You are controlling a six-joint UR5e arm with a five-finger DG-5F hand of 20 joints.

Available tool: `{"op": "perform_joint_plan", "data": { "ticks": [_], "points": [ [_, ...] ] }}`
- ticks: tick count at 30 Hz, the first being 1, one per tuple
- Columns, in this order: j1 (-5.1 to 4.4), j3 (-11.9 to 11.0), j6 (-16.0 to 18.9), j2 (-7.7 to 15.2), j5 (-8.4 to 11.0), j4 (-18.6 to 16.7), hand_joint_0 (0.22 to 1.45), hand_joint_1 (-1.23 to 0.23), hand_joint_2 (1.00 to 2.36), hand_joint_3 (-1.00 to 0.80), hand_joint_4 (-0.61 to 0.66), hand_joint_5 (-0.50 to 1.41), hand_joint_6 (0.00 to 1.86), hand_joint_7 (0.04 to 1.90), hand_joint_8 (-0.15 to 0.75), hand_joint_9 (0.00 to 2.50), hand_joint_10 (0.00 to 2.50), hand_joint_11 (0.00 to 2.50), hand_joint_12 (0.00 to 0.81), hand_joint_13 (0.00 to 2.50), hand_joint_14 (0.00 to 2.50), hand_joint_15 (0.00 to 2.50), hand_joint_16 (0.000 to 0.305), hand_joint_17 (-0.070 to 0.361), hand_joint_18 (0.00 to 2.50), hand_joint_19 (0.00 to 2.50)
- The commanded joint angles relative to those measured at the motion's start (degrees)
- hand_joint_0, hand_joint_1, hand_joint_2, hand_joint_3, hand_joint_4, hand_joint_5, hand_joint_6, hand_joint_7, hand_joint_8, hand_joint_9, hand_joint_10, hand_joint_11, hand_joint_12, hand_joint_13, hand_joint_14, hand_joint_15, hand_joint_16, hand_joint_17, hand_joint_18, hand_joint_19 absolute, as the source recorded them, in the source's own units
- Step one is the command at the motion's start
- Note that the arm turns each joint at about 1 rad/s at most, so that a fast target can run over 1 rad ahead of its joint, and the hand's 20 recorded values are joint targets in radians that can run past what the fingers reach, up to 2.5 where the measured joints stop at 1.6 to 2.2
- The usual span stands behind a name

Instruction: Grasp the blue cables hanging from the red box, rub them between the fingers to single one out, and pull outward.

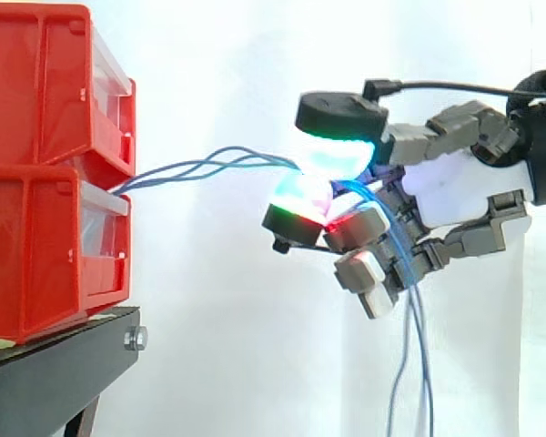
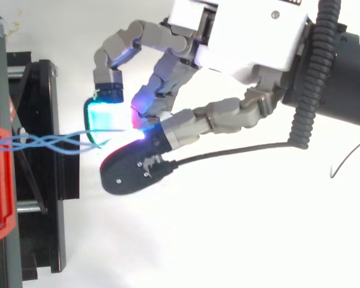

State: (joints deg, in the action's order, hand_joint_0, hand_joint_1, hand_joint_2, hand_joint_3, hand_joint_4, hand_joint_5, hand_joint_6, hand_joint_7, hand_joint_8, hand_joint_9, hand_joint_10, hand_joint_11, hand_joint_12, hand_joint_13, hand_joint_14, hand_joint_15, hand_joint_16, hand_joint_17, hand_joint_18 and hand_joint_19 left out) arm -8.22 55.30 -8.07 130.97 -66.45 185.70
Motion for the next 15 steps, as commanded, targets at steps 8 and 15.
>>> {"op": "perform_joint_plan", "data": {
  "ticks": [8,15],
  "points": [
    [-0.04,0.6,-0.1,-0.01,0.0,-0.34,0.49,-0.76,1.0,-0.5,0.1,-0.16,0.9,0.98,0.265,1.17,0.01,1.36,0.375,1.0,0.03,0.98,0.046,0.104,0.82,0.77],
    [-0.04,0.6,-0.19,-0.01,0.0,-0.34,0.42,-0.63,1.0,-0.5,0.12,-0.16,0.88,0.97,0.301,1.2,0.01,1.33,0.412,1.03,0.03,0.98,0.054,0.122,0.85,0.77]
  ]
}}
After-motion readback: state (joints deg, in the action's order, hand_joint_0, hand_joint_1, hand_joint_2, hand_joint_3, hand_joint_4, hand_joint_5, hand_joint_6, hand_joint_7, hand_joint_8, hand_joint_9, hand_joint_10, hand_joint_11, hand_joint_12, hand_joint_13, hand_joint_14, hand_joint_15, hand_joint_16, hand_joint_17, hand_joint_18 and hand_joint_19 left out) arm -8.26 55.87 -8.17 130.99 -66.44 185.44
